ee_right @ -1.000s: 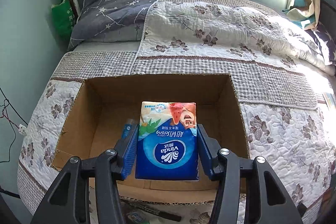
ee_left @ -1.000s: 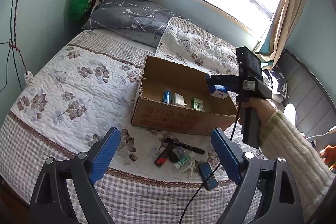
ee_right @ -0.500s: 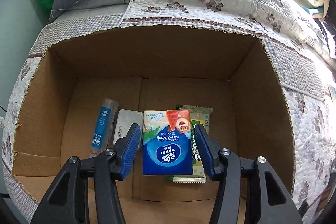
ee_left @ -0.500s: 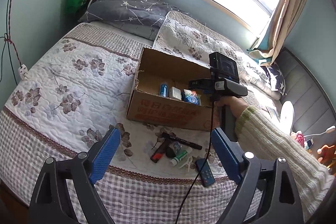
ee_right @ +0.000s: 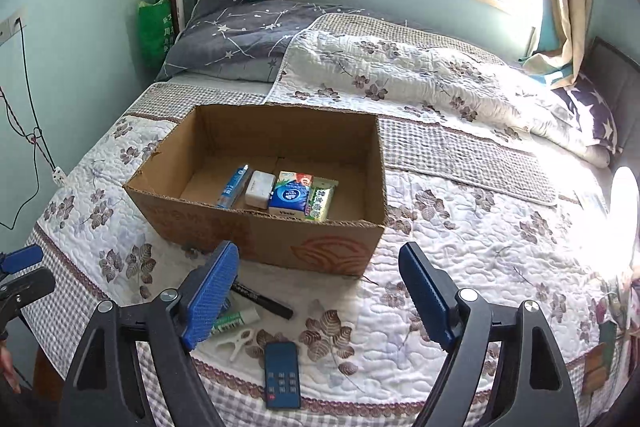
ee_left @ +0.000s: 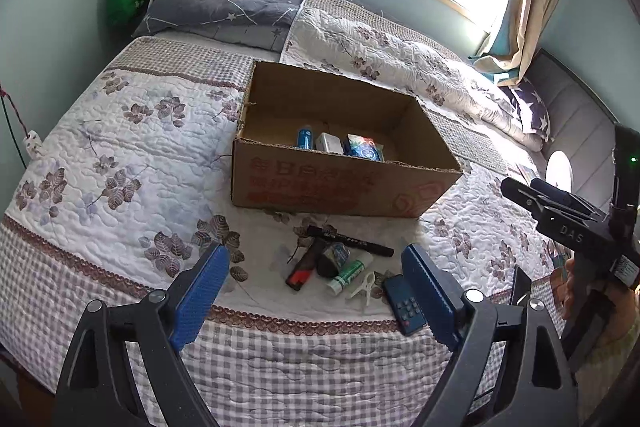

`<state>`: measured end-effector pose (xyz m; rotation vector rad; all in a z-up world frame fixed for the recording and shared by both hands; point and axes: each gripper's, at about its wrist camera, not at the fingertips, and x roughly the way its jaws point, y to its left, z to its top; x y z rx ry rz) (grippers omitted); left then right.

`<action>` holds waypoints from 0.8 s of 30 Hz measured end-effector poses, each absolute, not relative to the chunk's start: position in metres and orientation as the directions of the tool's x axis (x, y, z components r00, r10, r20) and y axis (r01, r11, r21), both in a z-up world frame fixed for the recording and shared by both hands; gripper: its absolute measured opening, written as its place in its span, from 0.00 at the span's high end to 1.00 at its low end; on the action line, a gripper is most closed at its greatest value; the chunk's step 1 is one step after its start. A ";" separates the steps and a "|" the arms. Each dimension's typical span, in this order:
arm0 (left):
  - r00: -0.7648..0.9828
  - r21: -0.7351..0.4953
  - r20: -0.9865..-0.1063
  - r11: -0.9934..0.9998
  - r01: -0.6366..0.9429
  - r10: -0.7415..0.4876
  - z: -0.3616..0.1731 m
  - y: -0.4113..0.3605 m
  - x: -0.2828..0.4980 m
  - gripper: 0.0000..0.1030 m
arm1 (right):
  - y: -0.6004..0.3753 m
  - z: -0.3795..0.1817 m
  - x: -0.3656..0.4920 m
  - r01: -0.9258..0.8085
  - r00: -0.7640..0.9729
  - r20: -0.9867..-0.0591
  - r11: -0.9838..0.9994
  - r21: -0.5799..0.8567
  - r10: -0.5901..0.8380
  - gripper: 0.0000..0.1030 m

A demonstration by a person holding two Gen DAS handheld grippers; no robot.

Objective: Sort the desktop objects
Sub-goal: 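Grasp the dark remote with the left gripper and place it in the box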

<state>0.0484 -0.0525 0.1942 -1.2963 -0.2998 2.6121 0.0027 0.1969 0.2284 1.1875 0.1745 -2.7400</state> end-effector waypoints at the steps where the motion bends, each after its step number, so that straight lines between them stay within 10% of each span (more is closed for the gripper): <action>1: -0.557 -0.297 -0.768 -0.947 -0.126 0.315 0.185 -0.042 0.048 0.00 | 0.207 0.232 0.015 0.162 -0.684 -0.725 -0.985 -0.051 -0.075 0.17; 12: -0.312 -0.360 -0.870 -0.925 -0.124 0.381 0.079 0.088 0.042 0.00 | 0.279 0.225 0.053 -0.006 -0.680 -0.733 -0.999 -0.038 0.032 0.16; 24: -0.276 -0.085 -0.956 -0.995 -0.048 0.095 0.022 0.136 0.004 0.00 | 0.304 0.243 0.060 -0.014 -0.708 -0.703 -0.993 0.117 -0.073 0.15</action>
